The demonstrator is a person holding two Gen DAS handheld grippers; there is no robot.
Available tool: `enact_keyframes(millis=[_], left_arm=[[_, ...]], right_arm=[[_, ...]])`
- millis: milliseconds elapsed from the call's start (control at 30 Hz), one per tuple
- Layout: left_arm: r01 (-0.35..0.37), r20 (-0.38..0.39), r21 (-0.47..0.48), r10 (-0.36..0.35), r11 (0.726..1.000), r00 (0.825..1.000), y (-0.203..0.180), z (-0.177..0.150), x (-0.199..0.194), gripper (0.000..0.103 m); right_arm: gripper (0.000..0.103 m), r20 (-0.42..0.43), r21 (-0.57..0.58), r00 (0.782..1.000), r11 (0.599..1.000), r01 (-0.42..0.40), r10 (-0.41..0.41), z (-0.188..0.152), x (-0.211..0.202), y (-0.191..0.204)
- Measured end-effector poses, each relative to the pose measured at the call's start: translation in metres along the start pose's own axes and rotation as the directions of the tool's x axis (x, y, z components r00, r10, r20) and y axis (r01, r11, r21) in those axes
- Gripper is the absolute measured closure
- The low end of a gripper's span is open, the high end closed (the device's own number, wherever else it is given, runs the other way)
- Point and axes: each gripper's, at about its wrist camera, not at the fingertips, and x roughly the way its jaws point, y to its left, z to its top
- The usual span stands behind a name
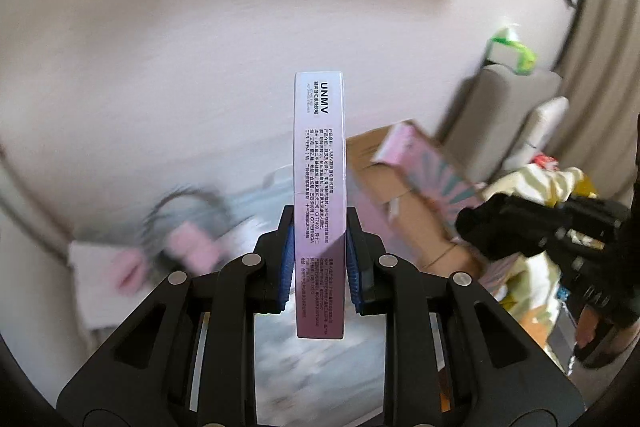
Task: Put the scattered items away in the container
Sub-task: 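Carry the pink UNMV box into the cardboard box and release it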
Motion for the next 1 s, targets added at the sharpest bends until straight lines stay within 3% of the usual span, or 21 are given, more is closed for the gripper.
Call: enact_keyframes(millis=[233, 400, 700, 1000], left_arm=[[0.095, -0.078, 0.03, -0.092, 0.995, 0.993, -0.074, 0.024, 0.057, 0.083], [0.091, -0.14, 0.055, -0.082, 0.994, 0.987, -0.104, 0.021, 0.096, 0.083], [0.06, -0.237, 0.087, -0.038, 0.994, 0.971, -0.127, 0.003, 0.156, 0.083], [0.048, -0.272, 0.084, -0.023, 0.995, 0.962, -0.128, 0.0, 0.178, 0.083]], right_arm=[[0.091, -0.064, 0.1, 0.994, 0.991, 0.092, -0.086, -0.017, -0.002, -0.058], [0.091, -0.12, 0.161, 0.989, 0.981, 0.104, -0.085, -0.037, 0.013, -0.085], [0.091, -0.225, 0.236, 0.974, 0.968, 0.089, -0.034, -0.067, 0.05, -0.126], [0.091, -0.258, 0.233, 0.966, 0.97, 0.064, -0.002, -0.068, 0.068, -0.133]])
